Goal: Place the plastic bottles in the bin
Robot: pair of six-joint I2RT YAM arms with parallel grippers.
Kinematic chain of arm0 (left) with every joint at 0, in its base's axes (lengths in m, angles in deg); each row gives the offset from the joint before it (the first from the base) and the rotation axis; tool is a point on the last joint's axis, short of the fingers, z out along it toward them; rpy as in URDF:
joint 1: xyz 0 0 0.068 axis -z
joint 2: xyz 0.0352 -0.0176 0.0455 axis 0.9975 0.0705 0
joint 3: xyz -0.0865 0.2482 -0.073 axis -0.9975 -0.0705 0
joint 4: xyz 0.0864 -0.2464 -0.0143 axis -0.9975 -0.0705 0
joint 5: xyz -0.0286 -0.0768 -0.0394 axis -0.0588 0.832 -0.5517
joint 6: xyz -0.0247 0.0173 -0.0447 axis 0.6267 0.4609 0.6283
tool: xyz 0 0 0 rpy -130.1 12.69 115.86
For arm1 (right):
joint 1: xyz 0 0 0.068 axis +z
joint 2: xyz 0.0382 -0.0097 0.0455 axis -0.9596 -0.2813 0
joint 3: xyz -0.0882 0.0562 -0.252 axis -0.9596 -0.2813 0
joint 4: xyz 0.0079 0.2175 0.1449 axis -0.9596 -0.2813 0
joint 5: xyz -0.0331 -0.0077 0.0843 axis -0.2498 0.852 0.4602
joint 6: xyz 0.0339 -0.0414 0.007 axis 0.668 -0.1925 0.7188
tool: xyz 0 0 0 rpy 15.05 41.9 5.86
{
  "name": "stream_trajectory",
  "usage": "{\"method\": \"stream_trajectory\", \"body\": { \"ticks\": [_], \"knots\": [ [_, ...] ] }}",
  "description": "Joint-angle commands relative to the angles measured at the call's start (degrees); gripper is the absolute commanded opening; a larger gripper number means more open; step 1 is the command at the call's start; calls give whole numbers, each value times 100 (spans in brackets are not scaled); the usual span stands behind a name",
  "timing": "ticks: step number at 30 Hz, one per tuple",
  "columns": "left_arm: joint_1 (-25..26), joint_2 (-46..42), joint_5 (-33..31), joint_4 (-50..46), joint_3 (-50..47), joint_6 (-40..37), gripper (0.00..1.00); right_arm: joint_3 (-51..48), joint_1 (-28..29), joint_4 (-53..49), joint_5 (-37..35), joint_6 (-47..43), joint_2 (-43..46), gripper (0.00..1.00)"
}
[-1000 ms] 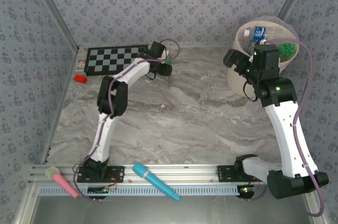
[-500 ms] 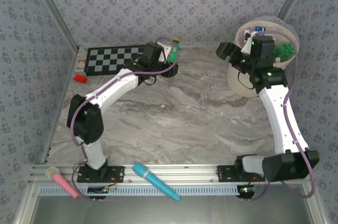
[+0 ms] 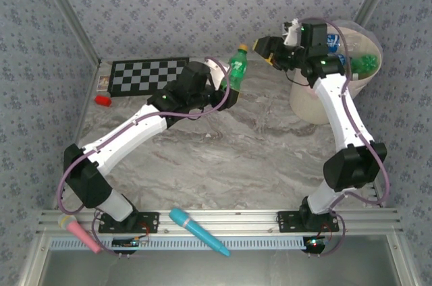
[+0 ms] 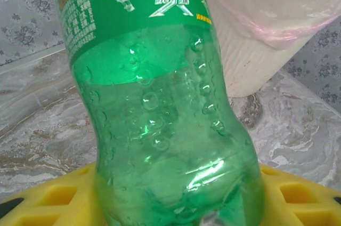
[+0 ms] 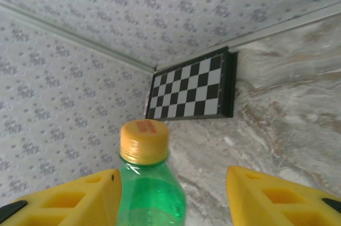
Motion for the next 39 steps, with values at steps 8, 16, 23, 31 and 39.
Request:
{"method": "stream_trajectory", "body": {
  "ticks": [8,16,23,31,39],
  "knots": [
    [185,-136,-149,-208,112,-324,55,695,362,-679,467,-215,-527,52],
    [251,-75,-149,-300,209,-442,55,908,460,-917,465,-212,-741,41],
    [258,-65,-321,-443,333,-401,78,1020,342,-1066,480,-218,-550,23],
    [176,-388,-491,-358,378,-297,100,883,-561,-805,339,-73,223,22],
    [-213,-636,-148,-154,134,63,100,1038,-1803,-901,55,-216,739,20]
  ]
}}
